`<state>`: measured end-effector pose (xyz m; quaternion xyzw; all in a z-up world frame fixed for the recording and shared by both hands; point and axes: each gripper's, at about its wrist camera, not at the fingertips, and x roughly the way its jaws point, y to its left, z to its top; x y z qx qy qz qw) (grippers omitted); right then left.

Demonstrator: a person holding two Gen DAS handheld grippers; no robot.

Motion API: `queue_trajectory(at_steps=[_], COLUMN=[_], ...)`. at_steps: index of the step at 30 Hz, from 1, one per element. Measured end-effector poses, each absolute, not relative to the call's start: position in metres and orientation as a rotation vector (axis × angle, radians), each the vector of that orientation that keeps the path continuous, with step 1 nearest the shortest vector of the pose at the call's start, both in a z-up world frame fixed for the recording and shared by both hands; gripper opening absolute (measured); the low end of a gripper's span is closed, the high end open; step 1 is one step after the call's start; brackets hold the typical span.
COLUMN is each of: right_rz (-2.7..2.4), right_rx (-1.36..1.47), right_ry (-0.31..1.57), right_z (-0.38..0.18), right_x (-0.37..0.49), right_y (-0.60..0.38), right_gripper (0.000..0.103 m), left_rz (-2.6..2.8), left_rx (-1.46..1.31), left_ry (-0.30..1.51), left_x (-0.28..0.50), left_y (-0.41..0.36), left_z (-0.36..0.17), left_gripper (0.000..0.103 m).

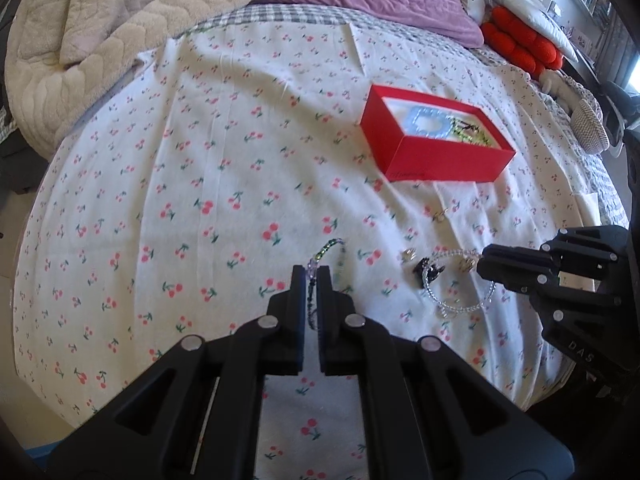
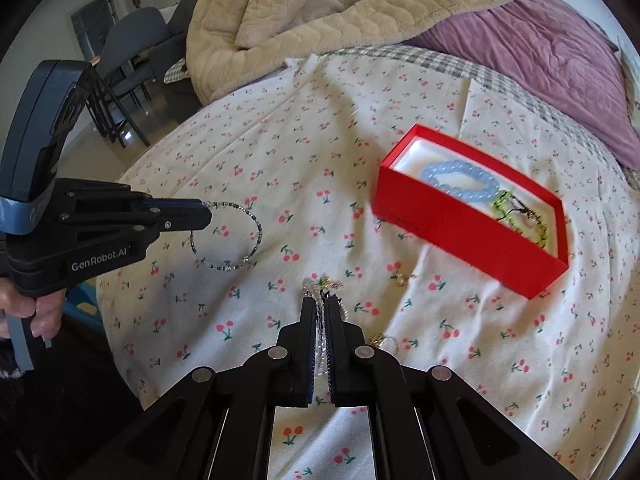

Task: Organize jewelry
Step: 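Grasp the clear bead bracelet with the right gripper, then carry both held bracelets over the red box and lower them inside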

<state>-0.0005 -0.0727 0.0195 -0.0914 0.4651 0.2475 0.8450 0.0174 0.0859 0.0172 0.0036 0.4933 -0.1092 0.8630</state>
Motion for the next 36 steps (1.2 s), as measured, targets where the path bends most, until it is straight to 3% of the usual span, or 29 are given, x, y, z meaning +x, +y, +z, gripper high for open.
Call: queue_trajectory(at_steps=[20,36], right_rz=[0.391,0.323], right_rx=[-0.072,0.070], right_ry=[0.854,0.834], right_z=[0.079,0.082], right_x=[0.039,0.087], right_y=[-0.136,-0.186], right_gripper=[0.004,0.004], left_rz=[-0.292,-0.485], left_rx=[-0.006,-0.137], left_ry=[0.938,0.922], left_x=[0.054,0.106], left_y=[0.033,-0.027], left_z=[0.065,0.063], left_gripper=[0.006,0.006])
